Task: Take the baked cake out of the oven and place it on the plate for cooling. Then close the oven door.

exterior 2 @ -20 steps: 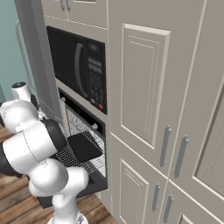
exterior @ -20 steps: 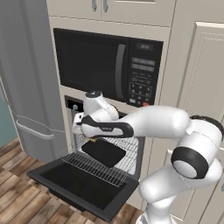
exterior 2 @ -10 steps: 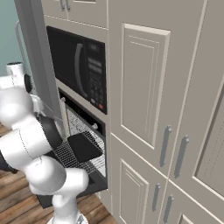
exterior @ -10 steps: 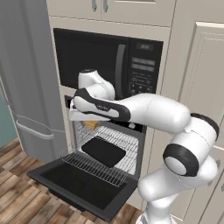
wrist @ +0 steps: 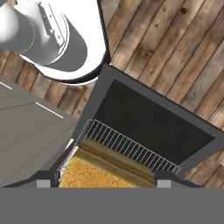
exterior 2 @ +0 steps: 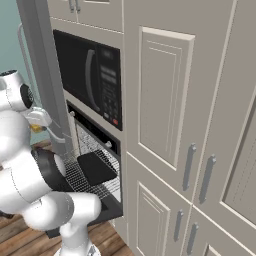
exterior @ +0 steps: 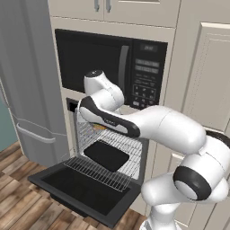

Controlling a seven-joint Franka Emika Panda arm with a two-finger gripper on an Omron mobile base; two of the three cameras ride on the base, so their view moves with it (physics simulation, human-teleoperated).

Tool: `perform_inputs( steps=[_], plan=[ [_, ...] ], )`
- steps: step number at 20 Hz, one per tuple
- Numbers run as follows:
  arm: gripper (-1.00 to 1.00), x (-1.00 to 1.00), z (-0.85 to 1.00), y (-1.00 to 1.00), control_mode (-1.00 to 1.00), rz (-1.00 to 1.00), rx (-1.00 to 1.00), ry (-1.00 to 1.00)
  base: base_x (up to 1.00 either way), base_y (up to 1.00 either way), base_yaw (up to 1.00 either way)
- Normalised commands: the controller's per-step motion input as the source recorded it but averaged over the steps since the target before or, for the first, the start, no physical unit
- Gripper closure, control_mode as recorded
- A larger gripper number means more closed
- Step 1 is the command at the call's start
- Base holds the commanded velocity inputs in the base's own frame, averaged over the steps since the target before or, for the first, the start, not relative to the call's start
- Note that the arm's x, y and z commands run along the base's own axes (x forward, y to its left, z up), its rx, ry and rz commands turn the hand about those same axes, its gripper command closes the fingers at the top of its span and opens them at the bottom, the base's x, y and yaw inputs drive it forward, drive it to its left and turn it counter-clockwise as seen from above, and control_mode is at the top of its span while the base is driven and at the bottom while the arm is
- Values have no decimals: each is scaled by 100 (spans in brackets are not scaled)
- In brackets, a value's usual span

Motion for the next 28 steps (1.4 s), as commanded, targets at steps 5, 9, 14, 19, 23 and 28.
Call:
perform_inputs(
  steps=[5,9,14,19,23,28],
  plan=[
    [100,-2,0,-30,-100,0,0,-2,0,0,0],
    [100,0,0,0,100,0,0,0,-4,-5,0],
    [100,0,0,0,100,0,0,0,-71,-35,1],
    [100,0,0,0,100,0,0,0,-55,-32,20],
    [100,0,0,0,100,0,0,0,-34,-4,46],
    [100,0,0,0,100,0,0,0,-31,0,58]
  ],
)
